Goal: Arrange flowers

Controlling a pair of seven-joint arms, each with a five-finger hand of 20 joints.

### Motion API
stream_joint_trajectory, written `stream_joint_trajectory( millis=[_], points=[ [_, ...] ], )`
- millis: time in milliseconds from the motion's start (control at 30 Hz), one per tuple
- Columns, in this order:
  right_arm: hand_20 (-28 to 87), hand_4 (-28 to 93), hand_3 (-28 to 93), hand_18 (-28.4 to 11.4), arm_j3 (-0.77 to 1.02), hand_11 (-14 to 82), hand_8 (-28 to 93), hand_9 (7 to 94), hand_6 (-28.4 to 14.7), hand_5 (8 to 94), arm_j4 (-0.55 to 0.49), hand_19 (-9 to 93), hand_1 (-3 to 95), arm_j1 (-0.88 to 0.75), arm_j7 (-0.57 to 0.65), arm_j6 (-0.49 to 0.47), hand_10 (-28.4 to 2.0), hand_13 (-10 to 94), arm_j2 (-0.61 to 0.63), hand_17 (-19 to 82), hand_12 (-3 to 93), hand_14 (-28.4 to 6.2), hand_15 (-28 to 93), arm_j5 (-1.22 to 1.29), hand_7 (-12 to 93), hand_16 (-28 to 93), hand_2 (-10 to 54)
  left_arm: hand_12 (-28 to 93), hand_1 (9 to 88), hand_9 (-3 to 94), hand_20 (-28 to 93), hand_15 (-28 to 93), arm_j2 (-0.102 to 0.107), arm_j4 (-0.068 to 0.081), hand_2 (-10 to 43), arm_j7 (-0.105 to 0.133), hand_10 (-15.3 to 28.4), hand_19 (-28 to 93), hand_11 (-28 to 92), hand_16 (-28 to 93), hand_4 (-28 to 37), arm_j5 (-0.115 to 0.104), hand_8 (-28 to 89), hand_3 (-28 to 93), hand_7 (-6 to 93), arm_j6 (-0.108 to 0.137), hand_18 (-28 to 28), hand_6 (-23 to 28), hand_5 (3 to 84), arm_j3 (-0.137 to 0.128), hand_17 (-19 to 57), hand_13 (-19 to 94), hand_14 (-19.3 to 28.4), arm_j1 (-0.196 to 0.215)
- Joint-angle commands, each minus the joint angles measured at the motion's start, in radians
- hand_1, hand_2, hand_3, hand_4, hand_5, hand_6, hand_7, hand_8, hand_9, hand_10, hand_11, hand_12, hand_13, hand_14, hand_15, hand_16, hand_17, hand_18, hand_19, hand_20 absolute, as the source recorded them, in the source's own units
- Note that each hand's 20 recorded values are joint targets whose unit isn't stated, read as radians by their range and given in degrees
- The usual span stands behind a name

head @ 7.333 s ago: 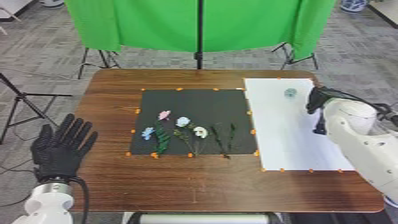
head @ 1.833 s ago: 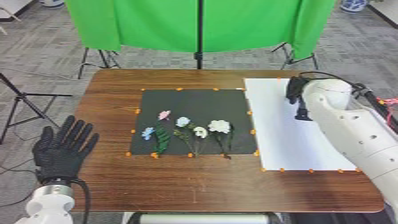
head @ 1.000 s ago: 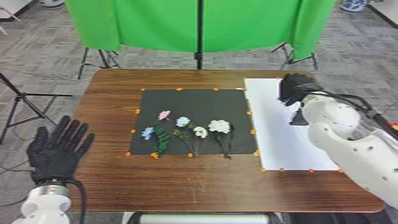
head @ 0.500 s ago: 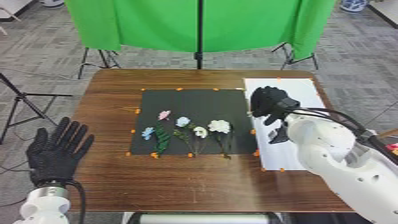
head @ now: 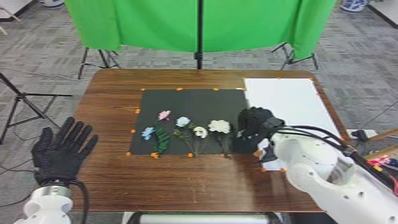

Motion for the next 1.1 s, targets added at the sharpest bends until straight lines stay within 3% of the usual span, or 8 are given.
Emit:
stream_joint_trajectory(
  millis=[33,167,367,500,667,767,933,1100],
  points=[
    [28,-28,74,-20.4,0.047,25.3,-14,64.7,-1.3,57.7,-0.043,64,50.9,-0.030,0.030,-0.014,-13.3,59,0.028,26,25.5,-9.3,45,0.057,24,31,-9.5,11,24.8,38.8,14,36,-0.005,-0.003,12.7,0.005,14.4,29,25,-6,-28.3,-0.010,-10,74,14.6,0.018,13.3,7.4,44.6,-0.009,-3.5,30,14.0,0.028],
    [27,-28,79,-21.0,0.056,27.5,-12,61.4,-3.7,50.2,-0.063,65,45.3,-0.038,0.018,-0.001,-15.1,58,0.031,25,23.1,-11.9,52,0.057,19,24,-9.5,11,23.2,38.6,14,37,-0.007,-0.006,13.9,0.010,14.4,29,25,-6,-28.3,-0.014,-10,74,14.5,0.016,13.3,7.4,43.1,-0.010,-3.5,30,14.0,0.035],
    [27,-28,78,-21.5,0.096,27.2,-12,60.3,-4.0,49.2,-0.097,66,42.8,-0.040,-0.014,-0.045,-15.7,57,0.027,24,23.2,-12.6,53,0.051,18,22,-9.5,10,22.5,38.4,14,37,-0.006,-0.006,14.0,0.010,14.3,29,25,-6,-28.3,-0.007,-10,75,14.5,0.009,13.3,7.4,42.5,-0.011,-3.6,30,14.0,0.035],
    [27,-28,77,-21.7,0.169,24.8,-12,59.0,-4.0,49.0,-0.079,65,38.6,-0.033,-0.031,0.067,-16.6,56,0.012,24,22.7,-13.2,52,0.110,17,21,-9.5,10,22.5,38.2,13,37,-0.005,-0.001,13.9,0.002,14.3,29,24,-6,-28.3,0.001,-10,75,14.7,0.004,13.3,7.3,42.5,-0.006,-3.6,30,14.0,0.028],
    [22,-26,78,-19.8,0.309,15.6,-11,49.3,-4.7,43.4,-0.028,56,31.9,-0.017,-0.072,0.137,-18.1,47,-0.027,21,19.4,-15.2,43,0.559,16,17,-3.0,10,23.0,38.1,13,36,-0.003,0.003,13.5,-0.009,14.3,29,24,-6,-28.3,0.017,-10,75,14.7,0.000,13.3,7.4,43.1,-0.007,-3.5,30,13.9,0.020],
    [19,-26,77,-19.1,0.388,12.4,-10,43.8,-5.6,39.5,-0.015,48,29.2,-0.044,-0.112,0.214,-18.8,41,-0.053,19,18.6,-15.7,38,0.869,15,15,1.0,10,23.2,38.1,13,36,0.009,0.010,13.5,-0.016,14.3,29,24,-6,-28.3,0.023,-10,75,14.6,0.002,13.4,7.3,43.7,-0.008,-3.5,30,13.9,0.009],
    [17,-25,75,-18.4,0.517,8.5,-10,41.7,-5.1,38.8,0.001,38,25.2,-0.117,-0.153,0.263,-18.4,37,-0.102,17,17.4,-16.1,31,1.176,14,14,4.7,9,23.4,39.2,12,28,0.031,0.024,13.4,-0.057,13.7,27,23,-8,-28.3,0.081,-10,74,14.0,-0.015,12.2,7.0,44.5,-0.023,-2.6,30,11.5,-0.020],
    [17,-24,75,-18.4,0.614,5.0,-9,38.4,-4.8,39.2,0.001,32,21.0,-0.211,-0.222,0.297,-18.3,33,-0.138,16,15.5,-16.0,23,1.371,13,14,5.8,9,23.5,37.1,12,25,0.065,0.042,13.3,-0.138,13.5,26,20,-7,-28.3,0.126,-9,74,11.5,-0.032,12.0,7.0,43.5,-0.046,-2.6,27,11.0,-0.047]
  ],
)
